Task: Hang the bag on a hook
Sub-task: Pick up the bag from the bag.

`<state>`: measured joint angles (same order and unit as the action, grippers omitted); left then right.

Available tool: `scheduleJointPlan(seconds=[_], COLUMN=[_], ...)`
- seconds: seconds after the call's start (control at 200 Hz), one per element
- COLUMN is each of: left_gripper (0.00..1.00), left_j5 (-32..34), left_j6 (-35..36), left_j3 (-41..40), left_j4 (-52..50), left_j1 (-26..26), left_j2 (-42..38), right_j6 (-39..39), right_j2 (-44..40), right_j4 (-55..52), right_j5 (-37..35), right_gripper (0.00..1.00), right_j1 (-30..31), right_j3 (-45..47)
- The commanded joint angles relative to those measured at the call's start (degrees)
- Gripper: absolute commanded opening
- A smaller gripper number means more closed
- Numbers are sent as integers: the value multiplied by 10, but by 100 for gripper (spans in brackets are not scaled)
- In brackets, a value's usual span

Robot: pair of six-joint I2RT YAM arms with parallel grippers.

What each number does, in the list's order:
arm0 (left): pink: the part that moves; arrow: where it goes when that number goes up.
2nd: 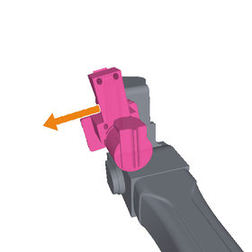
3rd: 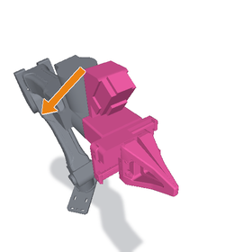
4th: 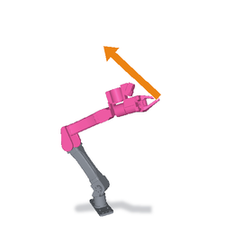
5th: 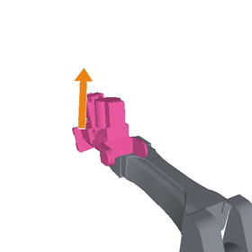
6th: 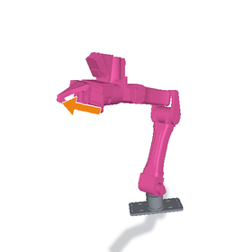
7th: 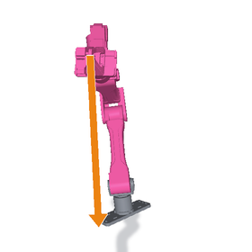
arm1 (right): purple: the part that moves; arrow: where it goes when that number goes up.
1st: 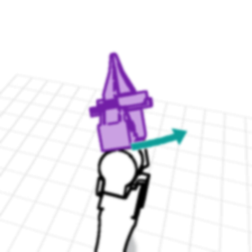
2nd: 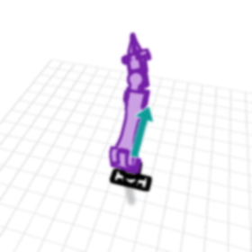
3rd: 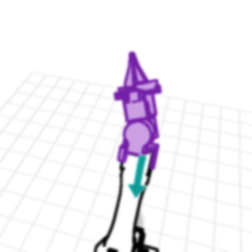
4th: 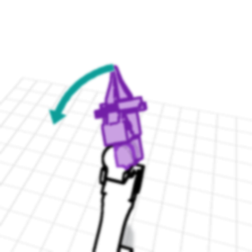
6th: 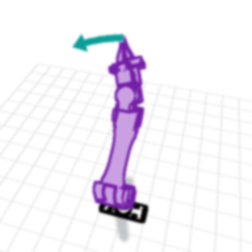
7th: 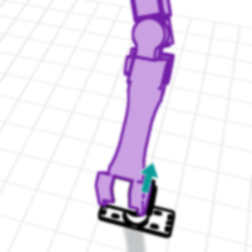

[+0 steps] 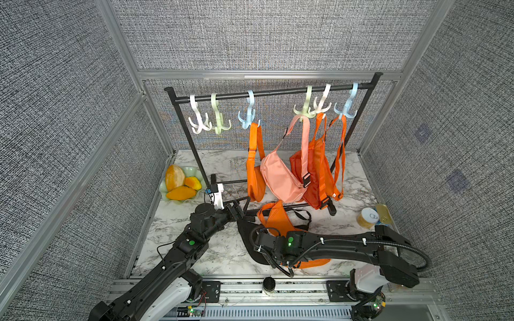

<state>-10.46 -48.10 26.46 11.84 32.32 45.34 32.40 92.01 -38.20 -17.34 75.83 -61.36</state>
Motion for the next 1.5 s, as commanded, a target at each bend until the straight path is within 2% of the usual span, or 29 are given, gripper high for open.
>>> scheduleJointPlan(seconds=[0.0, 0.21, 0.41, 0.555, 0.695, 0.79, 1.001, 1.206, 1.326, 1.491], left_gripper=[86, 86, 93, 96, 97, 98, 98, 98, 95, 85], left_j5=[-1, -3, -79, -132, -145, -158, -147, -155, -159, -154], left_j6=[12, 32, 28, -2, -19, -43, -48, -69, -69, -68], left_j3=[11, 38, 59, 67, 76, 73, 120, 145, 165, 172], left_j4=[-16, -44, -35, -2, 24, 80, 154, 221, 226, 224], left_j1=[-4, -5, -4, 1, 23, 50, 150, 170, 181, 186], left_j2=[-11, -19, 6, 23, 25, 33, 119, 192, 221, 234], right_j6=[25, 23, 15, -33, -90, -119, -164, -169, -174, -186], right_j2=[-12, -90, -222, -322, -406, -441, -450, -430, -411, -387], right_j4=[-25, -19, -34, -23, 22, 44, 83, 111, 125, 128], right_j5=[-49, -74, -162, -234, -243, -255, -261, -230, -226, -241], right_gripper=[0, 0, 0, 0, 0, 0, 0, 0, 0, 0], right_j1=[6, 8, 8, -2, -16, -19, -18, -13, -4, 12], right_j3=[-8, 8, 20, 25, 24, 20, 9, 20, 28, 28])
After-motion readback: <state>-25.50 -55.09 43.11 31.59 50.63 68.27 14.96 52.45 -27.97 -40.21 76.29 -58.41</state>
